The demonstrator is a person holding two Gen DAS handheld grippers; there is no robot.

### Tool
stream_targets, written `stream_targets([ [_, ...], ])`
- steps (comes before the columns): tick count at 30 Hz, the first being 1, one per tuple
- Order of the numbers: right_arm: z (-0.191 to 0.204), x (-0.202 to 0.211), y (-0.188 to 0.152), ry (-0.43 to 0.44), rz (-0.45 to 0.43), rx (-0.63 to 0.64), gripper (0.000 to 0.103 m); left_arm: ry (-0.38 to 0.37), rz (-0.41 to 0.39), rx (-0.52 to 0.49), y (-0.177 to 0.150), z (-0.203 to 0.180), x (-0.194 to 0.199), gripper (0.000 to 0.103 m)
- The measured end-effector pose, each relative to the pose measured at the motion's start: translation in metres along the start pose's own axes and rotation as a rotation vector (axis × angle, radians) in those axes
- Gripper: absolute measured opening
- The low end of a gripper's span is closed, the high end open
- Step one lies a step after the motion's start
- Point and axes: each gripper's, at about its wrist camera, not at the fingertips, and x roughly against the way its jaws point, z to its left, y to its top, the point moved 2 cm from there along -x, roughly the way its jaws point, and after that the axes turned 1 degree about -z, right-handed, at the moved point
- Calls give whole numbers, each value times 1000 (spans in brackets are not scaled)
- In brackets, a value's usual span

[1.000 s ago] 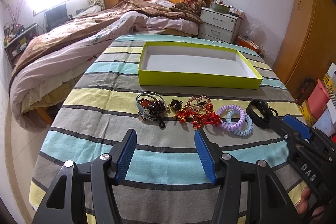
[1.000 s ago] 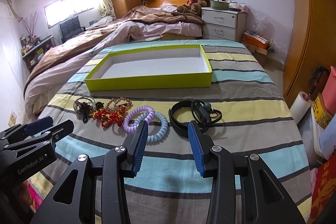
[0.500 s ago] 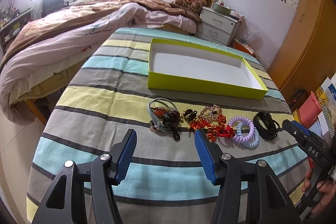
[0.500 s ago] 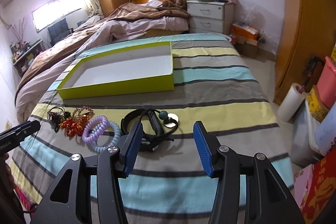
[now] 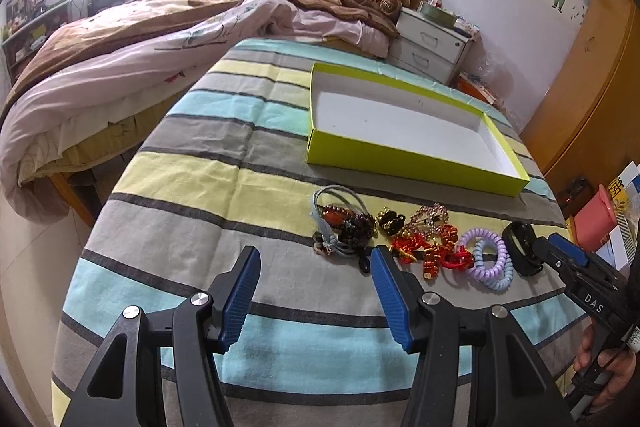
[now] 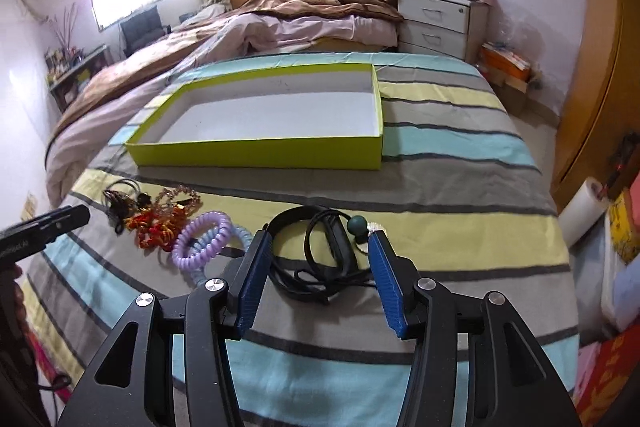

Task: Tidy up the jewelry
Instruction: 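Lower the right tool onto the black earphones and close on the cable, then close the left tool on the dark beaded bracelet while the right tool holds the earphones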

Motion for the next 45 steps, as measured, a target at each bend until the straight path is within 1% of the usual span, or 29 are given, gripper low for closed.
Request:
stream_targets([
  [3,4,-6,3,9,10,23,51,2,11,-7,-1,-1,-4,57],
  [6,6,-12,5,0,18,47,51,2,18,-5,-1,-2,-7,57],
  [8,7,-16,6,-24,32,54,41,2,16,-8,0,-2,-8,57],
  [9,7,-18,7,-46,39,66,33,4,21,-7,0,-2,-9,57],
  [11,9,-19,7,-68,34,85,30,1,23,-3,0,-2,-10,57],
  [13,9,-19,7,-89,37,100,23,-4,22,-2,0,-2,-10,57],
  [15,7,-16,8,-96,25,99,5,-4,23,-3,0,-2,-10,57],
  [16,5,-15,8,-87,24,89,3,-5,25,-1,-1,-1,-10,57],
  [21,3,-6,10,-68,-7,58,2,-10,24,0,0,0,-10,57],
  [24,-4,1,14,-42,-31,9,2,-23,25,6,2,4,-11,57],
  [27,-9,13,21,-39,-73,-15,2,-38,36,19,6,10,-12,57],
  [30,-11,28,28,-34,-123,-34,2,-31,43,23,14,17,-17,57],
  [31,-11,32,30,-34,-134,-35,2,-19,44,31,16,20,-18,57],
  [34,-11,38,35,-32,-155,-32,2,6,32,15,20,23,-19,57],
  [37,-9,40,35,-27,-162,-34,2,-28,42,35,18,25,-19,57],
  [39,-8,39,35,-21,-164,-37,2,-54,16,13,17,20,-13,57],
  [41,-8,39,33,-13,-162,-39,2,-73,21,-7,18,14,-15,57],
  [45,-6,37,30,3,-158,-43,2,-52,9,-38,20,4,-16,57],
])
